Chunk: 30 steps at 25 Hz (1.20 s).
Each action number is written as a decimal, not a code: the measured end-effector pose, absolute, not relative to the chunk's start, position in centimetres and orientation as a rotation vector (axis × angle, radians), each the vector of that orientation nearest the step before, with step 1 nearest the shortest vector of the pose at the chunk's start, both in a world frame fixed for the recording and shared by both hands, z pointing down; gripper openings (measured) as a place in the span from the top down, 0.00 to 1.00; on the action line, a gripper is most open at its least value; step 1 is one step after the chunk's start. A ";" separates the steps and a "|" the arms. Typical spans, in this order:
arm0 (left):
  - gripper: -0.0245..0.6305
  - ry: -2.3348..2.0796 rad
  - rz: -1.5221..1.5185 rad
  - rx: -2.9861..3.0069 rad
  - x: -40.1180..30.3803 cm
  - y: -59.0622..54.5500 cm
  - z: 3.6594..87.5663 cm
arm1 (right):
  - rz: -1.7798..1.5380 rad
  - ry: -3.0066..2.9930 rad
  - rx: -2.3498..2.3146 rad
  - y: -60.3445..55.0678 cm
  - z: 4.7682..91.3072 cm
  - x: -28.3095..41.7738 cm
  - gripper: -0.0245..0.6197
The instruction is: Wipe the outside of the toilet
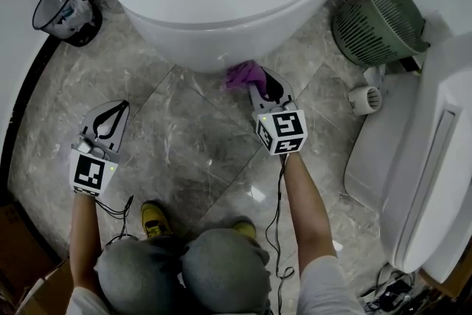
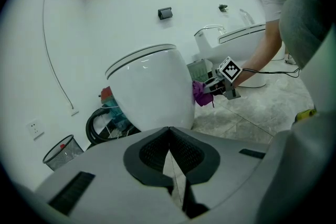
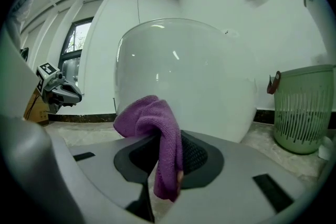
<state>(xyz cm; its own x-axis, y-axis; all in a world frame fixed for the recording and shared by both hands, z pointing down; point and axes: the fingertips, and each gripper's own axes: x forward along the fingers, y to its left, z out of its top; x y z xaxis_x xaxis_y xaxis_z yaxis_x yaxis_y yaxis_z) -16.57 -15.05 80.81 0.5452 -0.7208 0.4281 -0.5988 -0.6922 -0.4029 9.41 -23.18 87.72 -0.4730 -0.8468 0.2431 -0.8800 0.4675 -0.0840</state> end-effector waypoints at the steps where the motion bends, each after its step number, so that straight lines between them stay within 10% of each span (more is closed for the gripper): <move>1: 0.94 1.135 -0.860 -2.583 -16.7 -15.0 81.0 | 0.300 -2.530 1.534 -23.4 87.8 10.0 0.81; 30: 0.94 1.369 -0.631 -2.702 -16.5 -16.0 77.7 | 0.619 -2.340 2.076 -21.0 83.5 19.2 0.83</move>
<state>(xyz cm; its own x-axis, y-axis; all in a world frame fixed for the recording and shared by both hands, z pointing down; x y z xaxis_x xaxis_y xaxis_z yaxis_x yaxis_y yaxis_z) -16.50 -16.02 77.73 0.5255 -0.7819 0.3353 -0.7627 -0.6076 -0.2217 19.17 -21.03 83.50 -0.1518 -0.9641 0.2180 -0.9459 0.0777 -0.3151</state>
